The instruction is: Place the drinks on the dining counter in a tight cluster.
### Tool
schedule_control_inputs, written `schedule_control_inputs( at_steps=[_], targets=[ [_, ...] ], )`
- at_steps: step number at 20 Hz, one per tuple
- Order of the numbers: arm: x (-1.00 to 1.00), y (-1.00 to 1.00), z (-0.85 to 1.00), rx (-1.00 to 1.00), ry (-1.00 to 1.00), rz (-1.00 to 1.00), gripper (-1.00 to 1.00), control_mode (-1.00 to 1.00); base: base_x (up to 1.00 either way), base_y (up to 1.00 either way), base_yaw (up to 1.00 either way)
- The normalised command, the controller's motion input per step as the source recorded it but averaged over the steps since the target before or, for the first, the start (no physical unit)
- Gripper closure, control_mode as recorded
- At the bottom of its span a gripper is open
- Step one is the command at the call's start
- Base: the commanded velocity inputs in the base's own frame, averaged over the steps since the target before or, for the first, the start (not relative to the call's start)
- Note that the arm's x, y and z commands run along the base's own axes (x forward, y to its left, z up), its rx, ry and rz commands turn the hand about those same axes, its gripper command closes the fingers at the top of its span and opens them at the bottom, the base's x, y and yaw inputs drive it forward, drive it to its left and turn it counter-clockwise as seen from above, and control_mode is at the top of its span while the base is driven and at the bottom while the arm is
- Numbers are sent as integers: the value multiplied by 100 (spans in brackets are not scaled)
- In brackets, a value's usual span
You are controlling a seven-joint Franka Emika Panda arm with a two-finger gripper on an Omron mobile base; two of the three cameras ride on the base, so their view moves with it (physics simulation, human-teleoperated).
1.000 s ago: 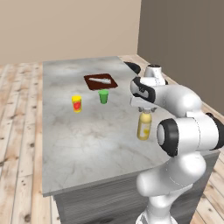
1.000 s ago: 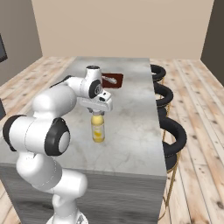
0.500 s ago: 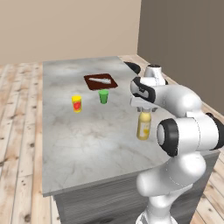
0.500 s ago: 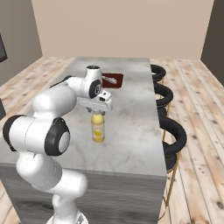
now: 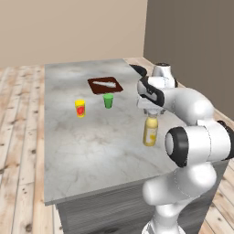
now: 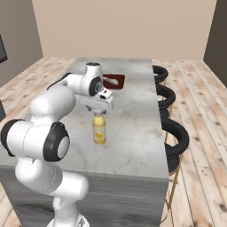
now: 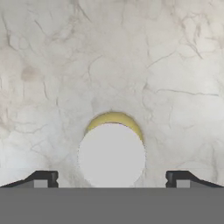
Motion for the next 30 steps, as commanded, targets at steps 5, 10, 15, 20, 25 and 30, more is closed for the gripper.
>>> schedule_control_inputs(
  at_steps=[5, 10, 15, 20, 25, 30],
  targets=[
    [-97, 5, 77, 0, -11, 2, -100, -100, 0, 0, 0],
    [-100, 27, 32, 0, -9, 7, -100, -100, 0, 0, 0],
    [-100, 43, 8, -5, -15, 11, -100, -100, 0, 0, 0],
    [-95, 36, 0, 0, -4, 13, -100, -100, 0, 0, 0],
    [-67, 14, 0, 2, -4, 14, -100, -100, 0, 0, 0],
    [-35, 1, 0, 1, -1, 3, -100, -100, 0, 0, 0]
  ],
)
